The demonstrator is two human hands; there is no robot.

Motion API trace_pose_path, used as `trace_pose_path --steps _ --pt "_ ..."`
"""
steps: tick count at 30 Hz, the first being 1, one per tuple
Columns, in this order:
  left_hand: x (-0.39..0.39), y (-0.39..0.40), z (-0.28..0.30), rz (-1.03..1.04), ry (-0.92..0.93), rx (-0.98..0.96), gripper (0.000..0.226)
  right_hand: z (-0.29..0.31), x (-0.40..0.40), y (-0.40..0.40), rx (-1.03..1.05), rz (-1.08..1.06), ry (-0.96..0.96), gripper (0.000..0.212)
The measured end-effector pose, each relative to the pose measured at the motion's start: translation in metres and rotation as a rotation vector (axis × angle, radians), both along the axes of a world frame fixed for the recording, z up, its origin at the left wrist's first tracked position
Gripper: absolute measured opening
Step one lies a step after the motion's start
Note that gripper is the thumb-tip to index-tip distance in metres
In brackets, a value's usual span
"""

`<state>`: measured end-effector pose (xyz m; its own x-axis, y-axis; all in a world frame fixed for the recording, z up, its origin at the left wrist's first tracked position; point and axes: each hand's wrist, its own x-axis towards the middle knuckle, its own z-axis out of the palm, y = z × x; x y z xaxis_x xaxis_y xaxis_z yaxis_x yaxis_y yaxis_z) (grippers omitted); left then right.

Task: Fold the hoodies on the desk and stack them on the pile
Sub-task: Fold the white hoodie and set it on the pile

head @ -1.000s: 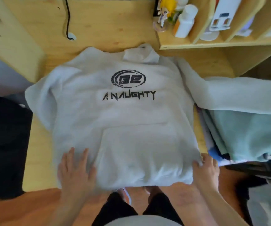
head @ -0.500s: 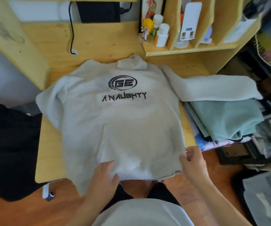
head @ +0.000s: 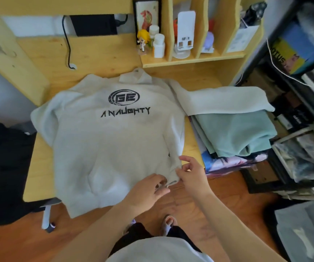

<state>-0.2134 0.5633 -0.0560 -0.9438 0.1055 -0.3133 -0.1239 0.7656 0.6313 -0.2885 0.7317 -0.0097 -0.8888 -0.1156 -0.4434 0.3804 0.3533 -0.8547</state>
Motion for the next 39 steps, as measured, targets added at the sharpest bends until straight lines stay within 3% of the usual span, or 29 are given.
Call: trace_pose_path --steps 9,14,17,19,21,23,26,28,32,34,37,39 --pt "-0.008 0.01 0.008 -0.046 0.126 -0.063 0.036 -0.008 -0.007 0.018 -0.075 0.017 -0.034 0.037" --pt "0.003 0.009 -0.001 -0.148 0.31 -0.381 0.033 -0.012 -0.007 0.018 -0.12 0.025 -0.047 0.036" --pt "-0.002 0.023 0.007 -0.02 0.247 -0.349 0.021 -0.006 0.002 0.011 -0.159 0.046 -0.058 0.04" --pt "-0.005 0.024 0.013 0.092 0.204 -0.236 0.018 -0.005 0.018 0.012 -0.194 0.073 -0.023 0.055" --pt "-0.005 0.02 0.024 0.164 0.209 -0.128 0.027 -0.012 0.041 0.012 -0.097 0.203 0.043 0.083" --pt "-0.003 0.017 0.037 0.165 0.218 -0.14 0.029 -0.022 0.061 0.004 0.119 0.337 0.096 0.098" --pt "0.003 0.016 0.049 0.085 0.275 -0.246 0.027 -0.034 0.06 -0.009 0.246 0.213 0.23 0.092" --pt "0.006 0.016 0.05 0.085 0.339 -0.272 0.027 -0.035 0.046 -0.012 0.358 0.28 0.336 0.091" --pt "0.01 0.016 0.04 0.045 0.481 -0.359 0.037 -0.031 0.034 0.01 0.583 0.354 0.515 0.07" --pt "0.017 0.011 0.023 0.031 0.364 -0.406 0.032 -0.03 0.039 0.03 0.646 0.338 0.636 0.075" --pt "0.036 -0.006 -0.008 0.111 0.025 -0.511 0.074 -0.04 0.052 0.058 0.752 0.443 0.764 0.08" --pt "0.048 -0.025 -0.021 0.161 -0.206 -0.578 0.085 -0.053 0.052 0.07 0.883 0.599 0.69 0.078"
